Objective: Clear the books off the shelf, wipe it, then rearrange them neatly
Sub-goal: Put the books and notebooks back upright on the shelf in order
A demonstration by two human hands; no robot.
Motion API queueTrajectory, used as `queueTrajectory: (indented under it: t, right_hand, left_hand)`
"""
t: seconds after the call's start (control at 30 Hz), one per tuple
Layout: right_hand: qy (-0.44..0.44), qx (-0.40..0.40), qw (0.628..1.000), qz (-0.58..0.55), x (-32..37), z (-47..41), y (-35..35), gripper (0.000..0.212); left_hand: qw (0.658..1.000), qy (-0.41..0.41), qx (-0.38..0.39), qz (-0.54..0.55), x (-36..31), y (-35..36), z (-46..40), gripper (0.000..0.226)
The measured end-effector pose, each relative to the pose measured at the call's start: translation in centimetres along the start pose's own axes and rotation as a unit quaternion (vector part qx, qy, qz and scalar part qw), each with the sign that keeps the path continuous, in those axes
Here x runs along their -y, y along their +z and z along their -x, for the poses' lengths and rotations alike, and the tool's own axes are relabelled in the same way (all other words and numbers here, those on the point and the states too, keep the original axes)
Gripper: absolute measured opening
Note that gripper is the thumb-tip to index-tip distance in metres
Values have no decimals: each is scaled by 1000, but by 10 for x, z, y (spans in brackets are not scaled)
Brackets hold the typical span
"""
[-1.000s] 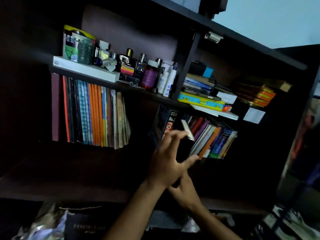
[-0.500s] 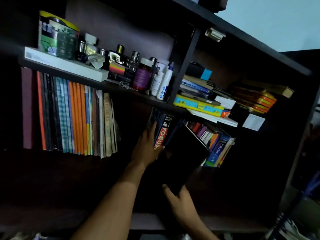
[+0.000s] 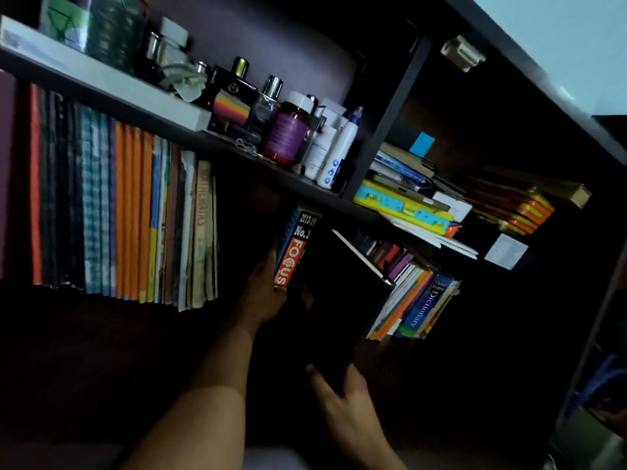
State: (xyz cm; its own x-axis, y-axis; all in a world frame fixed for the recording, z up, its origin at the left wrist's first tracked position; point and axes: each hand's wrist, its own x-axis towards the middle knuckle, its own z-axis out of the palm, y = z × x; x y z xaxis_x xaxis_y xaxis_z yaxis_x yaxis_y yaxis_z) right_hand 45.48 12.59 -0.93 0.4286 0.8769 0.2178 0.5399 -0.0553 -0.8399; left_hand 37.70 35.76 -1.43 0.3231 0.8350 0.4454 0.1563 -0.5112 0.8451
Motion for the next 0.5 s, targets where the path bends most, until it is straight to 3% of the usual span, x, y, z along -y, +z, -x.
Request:
queueTrajectory:
  t: [0.3,0.5]
  right_hand:
    - [-11,-42,999,-21,6,-46,23,21]
    - [-6,-39,995,93,30,-94,10,29]
  left_hand:
    - [999,-28,14,-3,-16,-9,6,100]
    - [998,-17,-3,-58,-23,-6,12,95]
